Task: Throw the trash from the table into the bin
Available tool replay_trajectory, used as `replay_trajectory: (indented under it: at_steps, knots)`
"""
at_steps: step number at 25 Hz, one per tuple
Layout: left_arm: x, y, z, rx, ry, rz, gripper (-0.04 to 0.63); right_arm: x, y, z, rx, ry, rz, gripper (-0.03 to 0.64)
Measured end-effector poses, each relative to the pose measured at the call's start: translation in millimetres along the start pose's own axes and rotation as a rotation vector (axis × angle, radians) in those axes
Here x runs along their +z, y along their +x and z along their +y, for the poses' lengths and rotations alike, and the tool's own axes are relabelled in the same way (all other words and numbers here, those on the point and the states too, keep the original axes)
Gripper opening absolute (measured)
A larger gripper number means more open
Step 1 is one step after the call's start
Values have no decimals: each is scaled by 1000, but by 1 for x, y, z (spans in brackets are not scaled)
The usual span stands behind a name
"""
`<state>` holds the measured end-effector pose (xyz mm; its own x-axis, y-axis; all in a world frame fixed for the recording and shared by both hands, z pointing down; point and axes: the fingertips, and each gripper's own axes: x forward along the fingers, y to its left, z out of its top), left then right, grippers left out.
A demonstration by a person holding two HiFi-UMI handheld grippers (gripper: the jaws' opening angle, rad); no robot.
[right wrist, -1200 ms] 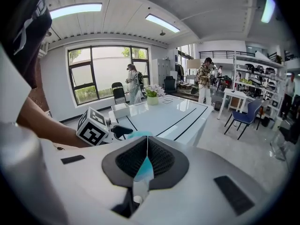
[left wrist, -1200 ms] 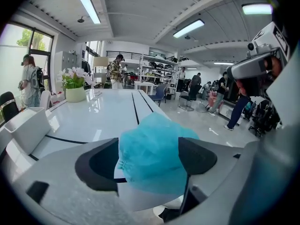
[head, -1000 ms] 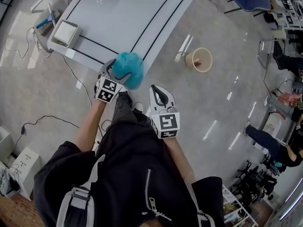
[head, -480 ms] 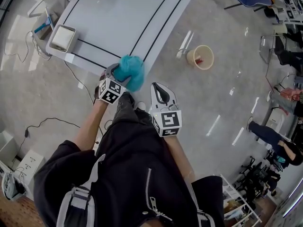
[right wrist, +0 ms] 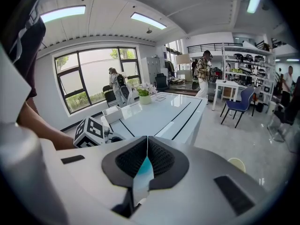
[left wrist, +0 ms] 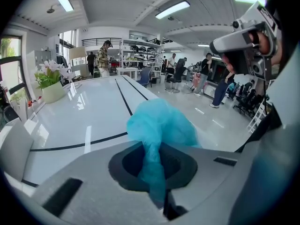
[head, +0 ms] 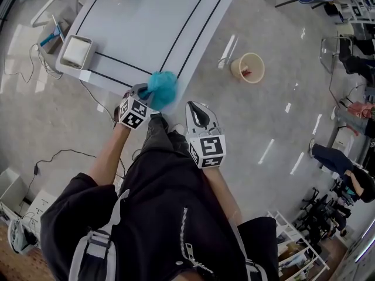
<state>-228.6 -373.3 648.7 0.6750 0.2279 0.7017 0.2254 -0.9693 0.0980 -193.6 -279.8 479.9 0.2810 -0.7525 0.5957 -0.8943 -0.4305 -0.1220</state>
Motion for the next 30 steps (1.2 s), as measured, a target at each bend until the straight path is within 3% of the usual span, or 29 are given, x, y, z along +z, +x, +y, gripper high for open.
replay_trajectory:
  at_steps: [4,11,22,30]
  knots:
    - [2,-2,-2,-12,-26,-27,20,-5,-5,-1,-11,5,1,11]
    - [15,0,-16,-12,-5,-45,18,-13,-16,-7,-26,45,-29,11]
    - [52,-8,-38,74,-35,-112,15,-20,-54,-36,-15,69,-82,11]
    - [91,3,-70,82,-10,-150,15,-30,-85,-72,-20,105,-115,11]
